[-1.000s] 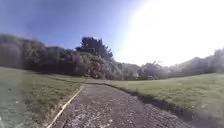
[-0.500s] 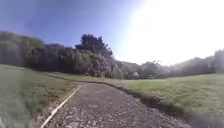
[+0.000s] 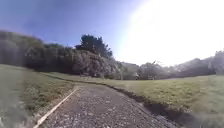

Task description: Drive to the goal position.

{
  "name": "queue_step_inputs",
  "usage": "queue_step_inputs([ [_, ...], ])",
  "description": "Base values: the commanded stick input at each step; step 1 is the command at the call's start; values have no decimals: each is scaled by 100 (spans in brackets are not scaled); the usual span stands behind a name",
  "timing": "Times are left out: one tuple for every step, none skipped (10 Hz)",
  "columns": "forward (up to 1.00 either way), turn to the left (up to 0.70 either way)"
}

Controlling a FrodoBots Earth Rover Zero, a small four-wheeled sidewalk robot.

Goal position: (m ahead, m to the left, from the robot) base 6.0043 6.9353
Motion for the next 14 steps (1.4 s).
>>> queue_step_inputs([
  [50,0],
  [50,0],
  [50,0],
  [50,0],
  [50,0],
  [50,0],
  [50,0],
  [50,0],
  [50,0],
  [50,0],
  [50,0],
  [50,0],
  [50,0],
  [50,0],
])
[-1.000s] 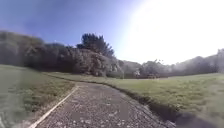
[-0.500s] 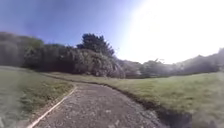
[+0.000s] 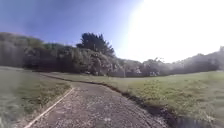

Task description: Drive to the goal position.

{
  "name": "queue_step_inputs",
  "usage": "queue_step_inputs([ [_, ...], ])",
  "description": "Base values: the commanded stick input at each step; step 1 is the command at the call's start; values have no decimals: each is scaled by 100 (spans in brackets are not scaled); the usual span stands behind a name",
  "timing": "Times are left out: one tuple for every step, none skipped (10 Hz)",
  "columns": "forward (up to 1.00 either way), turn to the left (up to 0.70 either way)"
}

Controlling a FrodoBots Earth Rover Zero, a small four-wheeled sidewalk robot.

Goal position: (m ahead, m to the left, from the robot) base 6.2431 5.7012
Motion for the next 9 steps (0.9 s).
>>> queue_step_inputs([
  [50,0],
  [50,0],
  [50,0],
  [50,0],
  [50,0],
  [50,0],
  [50,18],
  [50,0],
  [50,0],
])
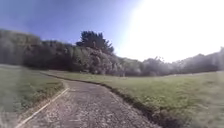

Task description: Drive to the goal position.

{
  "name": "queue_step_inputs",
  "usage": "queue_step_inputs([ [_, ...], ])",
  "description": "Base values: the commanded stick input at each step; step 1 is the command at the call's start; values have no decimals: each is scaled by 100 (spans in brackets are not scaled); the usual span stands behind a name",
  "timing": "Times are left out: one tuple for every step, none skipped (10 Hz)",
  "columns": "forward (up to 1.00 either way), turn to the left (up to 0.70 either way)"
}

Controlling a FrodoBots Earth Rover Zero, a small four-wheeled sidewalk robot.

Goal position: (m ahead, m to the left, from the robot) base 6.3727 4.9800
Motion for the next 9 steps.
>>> queue_step_inputs([
  [50,0],
  [50,0],
  [50,0],
  [50,0],
  [50,0],
  [50,0],
  [50,0],
  [50,0],
  [50,0],
])
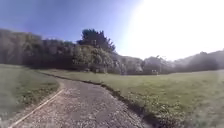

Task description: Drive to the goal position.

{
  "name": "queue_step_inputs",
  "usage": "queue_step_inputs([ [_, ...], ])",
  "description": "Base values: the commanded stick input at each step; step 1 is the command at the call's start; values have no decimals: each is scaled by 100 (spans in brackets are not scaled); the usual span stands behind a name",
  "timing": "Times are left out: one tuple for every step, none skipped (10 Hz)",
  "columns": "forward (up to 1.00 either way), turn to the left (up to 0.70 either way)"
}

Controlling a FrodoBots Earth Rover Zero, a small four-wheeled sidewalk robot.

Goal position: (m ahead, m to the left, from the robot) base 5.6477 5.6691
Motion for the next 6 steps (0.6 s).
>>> queue_step_inputs([
  [50,5],
  [50,22],
  [50,15],
  [50,0],
  [50,0],
  [50,9],
])
